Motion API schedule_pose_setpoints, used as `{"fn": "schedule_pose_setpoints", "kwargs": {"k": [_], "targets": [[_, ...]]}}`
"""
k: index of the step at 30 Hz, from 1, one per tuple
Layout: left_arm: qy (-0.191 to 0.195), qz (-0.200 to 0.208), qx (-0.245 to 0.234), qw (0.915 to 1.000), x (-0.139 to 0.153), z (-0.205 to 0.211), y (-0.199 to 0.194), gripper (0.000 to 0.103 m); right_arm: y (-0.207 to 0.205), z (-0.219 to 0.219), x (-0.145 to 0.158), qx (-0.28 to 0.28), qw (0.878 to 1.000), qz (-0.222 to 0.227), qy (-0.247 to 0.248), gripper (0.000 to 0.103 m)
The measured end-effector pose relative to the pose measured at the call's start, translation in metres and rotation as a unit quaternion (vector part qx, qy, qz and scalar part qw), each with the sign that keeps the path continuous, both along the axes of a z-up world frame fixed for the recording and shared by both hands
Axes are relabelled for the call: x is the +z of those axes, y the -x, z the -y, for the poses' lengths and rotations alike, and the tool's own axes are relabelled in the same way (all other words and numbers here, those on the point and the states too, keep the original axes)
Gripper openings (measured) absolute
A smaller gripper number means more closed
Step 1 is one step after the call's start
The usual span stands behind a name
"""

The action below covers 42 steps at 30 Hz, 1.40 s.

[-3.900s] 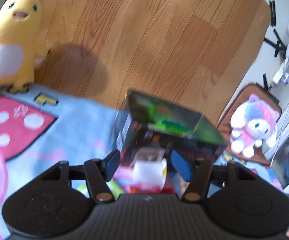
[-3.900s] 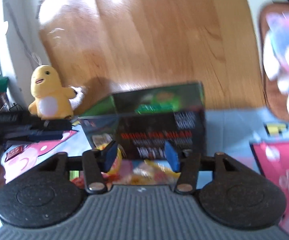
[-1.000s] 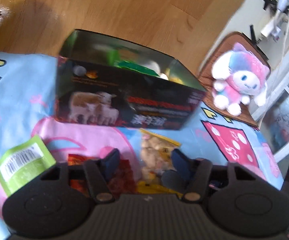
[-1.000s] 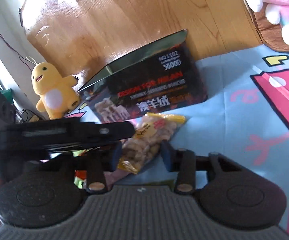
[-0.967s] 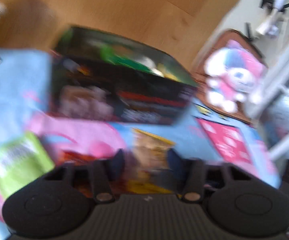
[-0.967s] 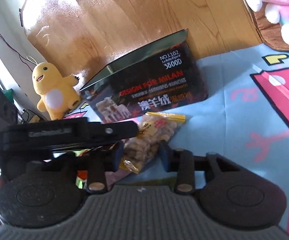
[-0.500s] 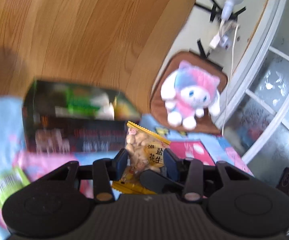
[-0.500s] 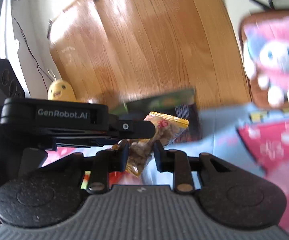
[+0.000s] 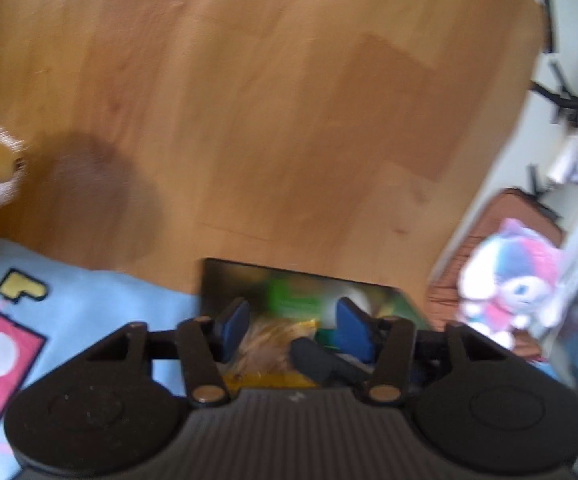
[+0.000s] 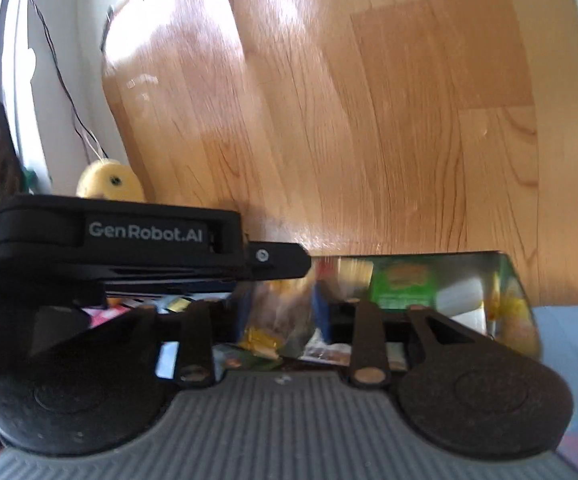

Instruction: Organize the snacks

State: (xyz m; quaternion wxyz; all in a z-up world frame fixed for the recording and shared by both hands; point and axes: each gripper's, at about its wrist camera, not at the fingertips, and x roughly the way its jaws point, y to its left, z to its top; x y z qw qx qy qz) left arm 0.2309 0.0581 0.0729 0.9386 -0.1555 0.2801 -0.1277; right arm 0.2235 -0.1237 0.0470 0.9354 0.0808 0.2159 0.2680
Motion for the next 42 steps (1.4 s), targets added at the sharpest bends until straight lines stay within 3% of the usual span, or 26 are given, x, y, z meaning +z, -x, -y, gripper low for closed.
{"fn": "schedule_pose_setpoints", "kwargs": {"k": [3, 8, 12, 19, 21, 23, 31, 34, 38, 42], "targets": [[0.024, -0.004, 0.000, 0.9997, -0.005, -0.014, 0.005, 0.053, 0.013, 0.012, 0.000, -0.003, 0.999, -0.013, -0.029, 0.043], [0.040, 0.008, -0.008, 0.9992, -0.001, -0.027, 0.050, 0.055, 0.058, 0.030, 0.004, 0.017, 0.999, -0.009, -0.029, 0.045], [0.046, -0.014, -0.015, 0.9987, -0.013, -0.032, 0.087, 0.057, 0.086, 0.043, -0.006, 0.032, 0.997, -0.058, -0.032, 0.045], [0.042, -0.076, -0.029, 0.9958, -0.047, -0.026, 0.123, 0.057, 0.100, 0.037, -0.030, 0.045, 0.987, -0.152, -0.012, 0.047], [0.035, -0.094, -0.030, 0.9945, -0.056, -0.020, 0.125, 0.054, 0.108, 0.031, -0.032, 0.041, 0.990, -0.134, 0.005, 0.049], [0.024, -0.081, -0.030, 0.9959, -0.056, -0.016, 0.134, 0.049, 0.117, 0.025, -0.029, 0.040, 0.991, -0.122, 0.025, 0.048], [0.081, -0.096, -0.043, 0.9912, -0.064, -0.020, 0.153, 0.044, 0.135, 0.030, -0.028, 0.028, 0.992, -0.117, 0.025, 0.047], [0.104, -0.106, -0.058, 0.9872, -0.065, -0.019, 0.166, 0.042, 0.144, 0.033, -0.025, 0.036, 0.991, -0.124, 0.021, 0.042], [0.093, -0.114, -0.087, 0.9853, -0.066, -0.008, 0.190, 0.041, 0.172, 0.039, -0.025, 0.069, 0.986, -0.151, 0.014, 0.015], [0.051, -0.107, -0.096, 0.9883, -0.064, 0.003, 0.210, 0.041, 0.193, 0.047, -0.033, 0.097, 0.983, -0.157, 0.009, 0.015]]}}
